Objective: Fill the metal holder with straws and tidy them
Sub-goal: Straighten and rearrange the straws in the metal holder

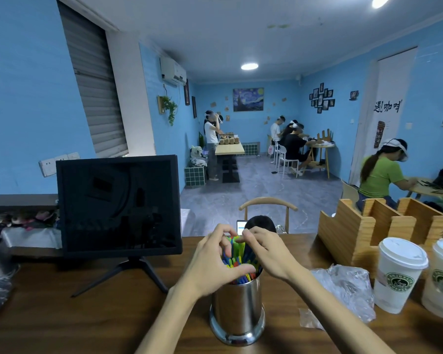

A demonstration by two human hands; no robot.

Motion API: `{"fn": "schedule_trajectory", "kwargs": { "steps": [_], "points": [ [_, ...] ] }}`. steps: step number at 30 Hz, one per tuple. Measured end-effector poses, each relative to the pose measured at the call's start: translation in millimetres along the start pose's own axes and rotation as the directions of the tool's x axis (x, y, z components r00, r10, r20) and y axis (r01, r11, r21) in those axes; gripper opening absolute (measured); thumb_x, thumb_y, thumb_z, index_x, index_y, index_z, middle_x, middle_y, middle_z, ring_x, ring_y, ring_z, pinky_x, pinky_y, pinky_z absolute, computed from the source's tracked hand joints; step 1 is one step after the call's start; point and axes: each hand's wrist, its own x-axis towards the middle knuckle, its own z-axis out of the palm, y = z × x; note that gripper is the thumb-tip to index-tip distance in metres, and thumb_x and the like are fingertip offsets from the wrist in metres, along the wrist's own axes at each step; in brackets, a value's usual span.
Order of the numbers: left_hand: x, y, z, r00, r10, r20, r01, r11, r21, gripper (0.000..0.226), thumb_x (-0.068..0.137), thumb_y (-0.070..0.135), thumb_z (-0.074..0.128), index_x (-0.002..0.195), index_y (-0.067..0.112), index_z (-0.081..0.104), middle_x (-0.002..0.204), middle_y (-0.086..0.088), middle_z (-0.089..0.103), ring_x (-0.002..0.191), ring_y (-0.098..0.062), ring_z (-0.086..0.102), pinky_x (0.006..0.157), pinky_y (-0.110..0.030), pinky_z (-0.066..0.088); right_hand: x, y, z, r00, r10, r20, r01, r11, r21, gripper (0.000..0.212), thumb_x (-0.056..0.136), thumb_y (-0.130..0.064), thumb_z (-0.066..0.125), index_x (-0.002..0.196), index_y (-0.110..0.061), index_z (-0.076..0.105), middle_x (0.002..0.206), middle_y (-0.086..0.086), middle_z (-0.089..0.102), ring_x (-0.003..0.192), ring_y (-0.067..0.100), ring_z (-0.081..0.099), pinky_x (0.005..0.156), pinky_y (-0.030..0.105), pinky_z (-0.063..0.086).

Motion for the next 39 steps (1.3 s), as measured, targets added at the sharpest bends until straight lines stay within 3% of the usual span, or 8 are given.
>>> {"fn": "schedule_trajectory", "kwargs": {
  "steps": [4, 7, 13, 22, 26, 31, 36, 39],
  "points": [
    [-3.6, 2.8, 6.2, 0.992, 0.019, 0.127, -0.042, 0.983, 0.181, 0.053, 0.059, 0.064, 0.083, 0.094, 0.040, 0.051, 0.078, 0.011, 0.053, 0.083, -0.003, 0.050, 0.070, -0.025, 0.046, -0.6, -1.2, 0.0, 0.999, 0.022, -0.044, -0.021, 0.999, 0.031, 0.056, 0.097, -0.071, 0.024, 0.085, -0.045, 0.072, 0.085, -0.014, 0.061, 0.086, 0.002, 0.059, 0.079, 0.030, 0.043],
    [-3.7, -2.7, 7.4, 0.984, 0.022, 0.177, -0.063, 0.971, 0.230, 0.035, 0.065, 0.061, 0.080, 0.083, 0.037, 0.063, 0.078, 0.013, 0.055, 0.087, -0.004, 0.049, 0.076, -0.029, 0.048, -0.8, 1.2, 0.6, 0.999, 0.022, -0.041, -0.021, 0.999, 0.027, 0.070, 0.098, -0.072, 0.024, 0.103, -0.029, 0.079, 0.094, -0.013, 0.066, 0.095, 0.004, 0.063, 0.088, 0.034, 0.049],
    [-0.9, -5.9, 4.0, 0.985, 0.049, 0.165, -0.089, 0.966, 0.243, 0.016, 0.073, 0.045, 0.082, 0.085, 0.036, 0.077, 0.088, 0.016, 0.064, 0.090, -0.003, 0.047, 0.082, -0.027, 0.046, -1.6, -1.6, -0.2, 0.999, 0.015, -0.049, -0.014, 1.000, 0.009, 0.070, 0.097, -0.072, 0.024, 0.104, -0.028, 0.078, 0.093, -0.015, 0.065, 0.093, 0.003, 0.062, 0.088, 0.033, 0.048],
    [0.7, 5.3, -0.9, 0.990, 0.085, 0.111, -0.108, 0.970, 0.219, 0.016, 0.075, 0.035, 0.072, 0.078, 0.042, 0.058, 0.079, 0.024, 0.053, 0.090, 0.003, 0.048, 0.072, -0.014, 0.036, -1.3, -1.7, -1.5, 0.999, -0.014, -0.049, 0.015, 1.000, 0.014, 0.073, 0.097, -0.075, 0.024, 0.093, -0.023, 0.075, 0.092, -0.008, 0.065, 0.092, 0.006, 0.062, 0.086, 0.037, 0.049],
    [7.3, 14.6, -10.7, 0.997, 0.049, 0.061, -0.049, 0.999, 0.003, 0.015, 0.082, 0.021, 0.075, 0.080, 0.031, 0.063, 0.079, 0.020, 0.063, 0.080, 0.001, 0.059, 0.070, -0.008, 0.041, -3.9, -10.4, -6.6, 0.998, -0.014, -0.059, 0.018, 0.998, 0.062, 0.037, 0.105, -0.050, 0.041, 0.076, -0.057, 0.062, 0.080, -0.018, 0.059, 0.081, -0.001, 0.057, 0.075, 0.025, 0.040],
    [23.3, 16.7, -18.4, 0.980, -0.021, -0.196, -0.019, 0.979, -0.201, 0.012, 0.089, 0.019, 0.076, 0.094, 0.029, 0.072, 0.087, 0.017, 0.071, 0.085, -0.002, 0.067, 0.071, -0.014, 0.050, -9.5, -25.6, -16.5, 1.000, 0.012, 0.009, -0.014, 0.969, 0.249, 0.042, 0.107, -0.041, 0.039, 0.076, -0.046, 0.066, 0.079, -0.026, 0.066, 0.080, -0.004, 0.061, 0.076, 0.014, 0.041],
    [39.2, 14.4, -29.6, 0.820, -0.145, -0.553, -0.142, 0.885, -0.443, 0.020, 0.091, 0.009, 0.074, 0.097, 0.028, 0.070, 0.092, 0.005, 0.073, 0.086, -0.008, 0.068, 0.071, -0.015, 0.052, -11.4, -23.4, -20.4, 0.991, -0.057, 0.123, 0.009, 0.933, 0.359, 0.056, 0.106, -0.053, 0.040, 0.090, -0.011, 0.074, 0.085, 0.010, 0.070, 0.084, 0.027, 0.062, 0.082, 0.042, 0.050],
    [39.6, 8.2, -34.7, 0.722, -0.249, -0.645, -0.176, 0.836, -0.520, 0.017, 0.092, 0.012, 0.072, 0.098, 0.027, 0.067, 0.092, 0.003, 0.073, 0.088, -0.009, 0.068, 0.073, -0.021, 0.052, -9.5, -21.3, -26.3, 0.993, -0.032, 0.112, -0.026, 0.878, 0.478, 0.037, 0.107, -0.035, 0.048, 0.089, -0.018, 0.075, 0.073, 0.010, 0.062, 0.069, 0.019, 0.053, 0.070, 0.031, 0.046]
  ]
}}
